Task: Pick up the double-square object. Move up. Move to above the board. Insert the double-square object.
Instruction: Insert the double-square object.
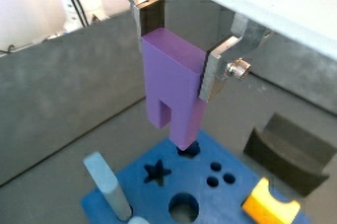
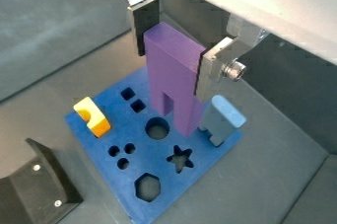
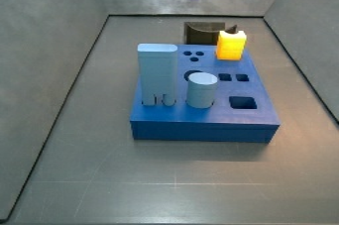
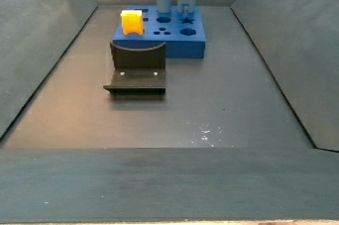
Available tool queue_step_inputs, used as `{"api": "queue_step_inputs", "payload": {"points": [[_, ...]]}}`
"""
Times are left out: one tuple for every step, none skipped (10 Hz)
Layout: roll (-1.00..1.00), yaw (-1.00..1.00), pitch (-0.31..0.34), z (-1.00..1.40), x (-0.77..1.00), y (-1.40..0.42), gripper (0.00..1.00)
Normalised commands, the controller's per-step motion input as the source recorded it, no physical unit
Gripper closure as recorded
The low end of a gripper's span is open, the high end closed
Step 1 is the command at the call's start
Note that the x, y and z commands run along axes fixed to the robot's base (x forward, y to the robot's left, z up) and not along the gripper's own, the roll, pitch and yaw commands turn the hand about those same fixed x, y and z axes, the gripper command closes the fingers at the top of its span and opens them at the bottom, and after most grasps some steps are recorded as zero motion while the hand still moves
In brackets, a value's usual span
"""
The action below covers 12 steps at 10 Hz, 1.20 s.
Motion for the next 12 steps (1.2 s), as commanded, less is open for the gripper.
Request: {"api": "queue_step_inputs", "payload": {"points": [[-0.32,-0.27,0.037,-0.53,0.91,0.1,1.0],[-0.31,-0.27,0.017,-0.54,0.92,0.11,1.0],[-0.21,-0.2,0.0,-0.49,1.0,0.13,1.0],[0.0,-0.05,0.0,-0.33,1.0,0.03,1.0],[0.43,0.0,0.0,-0.06,1.0,0.0,1.0],[0.42,0.0,0.0,0.0,1.0,0.0,1.0],[0.27,0.0,-0.08,0.0,1.0,0.0,1.0],[0.07,0.0,-0.12,-0.12,1.0,0.0,1.0],[0.0,0.0,-0.126,-0.37,1.0,0.0,1.0],[-0.14,-0.03,-0.077,-0.53,1.0,0.0,1.0],[-0.24,-0.12,-0.306,-0.55,0.95,0.0,1.0],[-0.21,-0.13,-0.351,-0.54,0.92,-0.02,1.0]]}}
